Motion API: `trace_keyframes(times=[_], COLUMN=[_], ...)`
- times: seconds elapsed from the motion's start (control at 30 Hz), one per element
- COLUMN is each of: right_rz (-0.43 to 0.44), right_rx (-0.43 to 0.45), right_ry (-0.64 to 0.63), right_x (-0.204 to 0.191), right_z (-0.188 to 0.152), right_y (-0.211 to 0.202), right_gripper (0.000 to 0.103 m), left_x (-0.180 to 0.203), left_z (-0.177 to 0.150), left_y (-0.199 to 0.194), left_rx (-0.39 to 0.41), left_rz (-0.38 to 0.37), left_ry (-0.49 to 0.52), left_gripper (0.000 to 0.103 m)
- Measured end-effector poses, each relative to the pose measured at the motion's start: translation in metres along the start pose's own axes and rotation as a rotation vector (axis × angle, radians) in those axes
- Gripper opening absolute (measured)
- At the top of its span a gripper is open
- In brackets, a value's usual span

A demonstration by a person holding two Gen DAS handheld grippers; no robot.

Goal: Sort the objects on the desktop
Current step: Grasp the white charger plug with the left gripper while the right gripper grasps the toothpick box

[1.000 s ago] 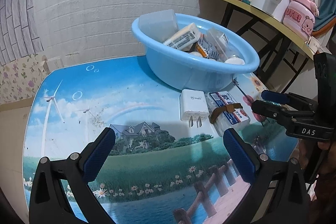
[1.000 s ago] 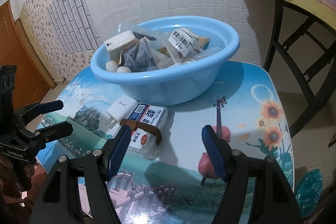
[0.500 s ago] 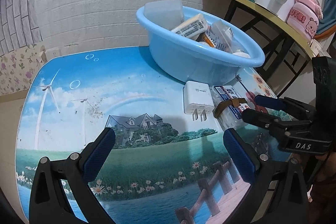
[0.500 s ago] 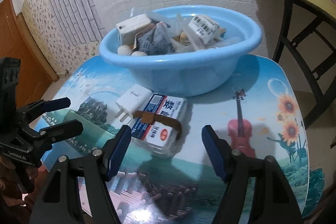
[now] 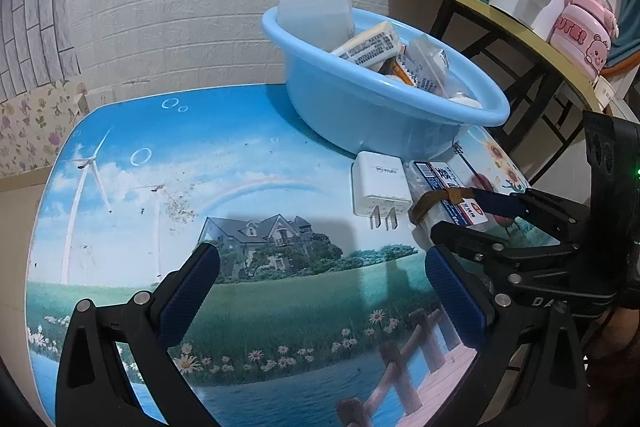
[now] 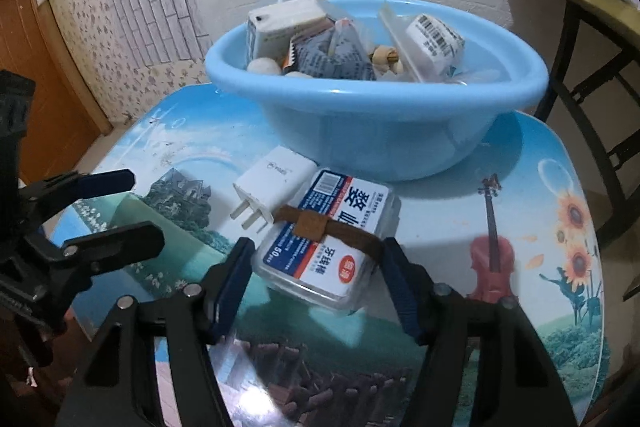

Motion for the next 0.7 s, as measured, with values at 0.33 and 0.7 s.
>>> trace_keyframes(times=[0.33,0.7], right_rz=[-0.01,0.005], right_rx=[0.019,0.01], right_ry=[0.051,0.05], right_x=[0.029,0.032], right_z=[-0.006,-0.006], right_y=[-0.014,-0.011], right_gripper=[0.063,0.064], left_x=[0.021,0.035], left_z=[0.012,0.027], left_y=[0.033,0.065], left_rx=[-0.028,-0.037], left_rz=[-0.024,-0.018], left_ry=[0.023,0.054], left_gripper=[0.103,0.084])
Point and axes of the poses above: each gripper's, at about its wrist camera, not at the fingertips, and y roughly the way its jaws point, x to its right, z to its top, the point moved 4 cm from there along y, roughly the way its jaws point, and after that the axes turned 1 degree about x, right-handed, at the moved point
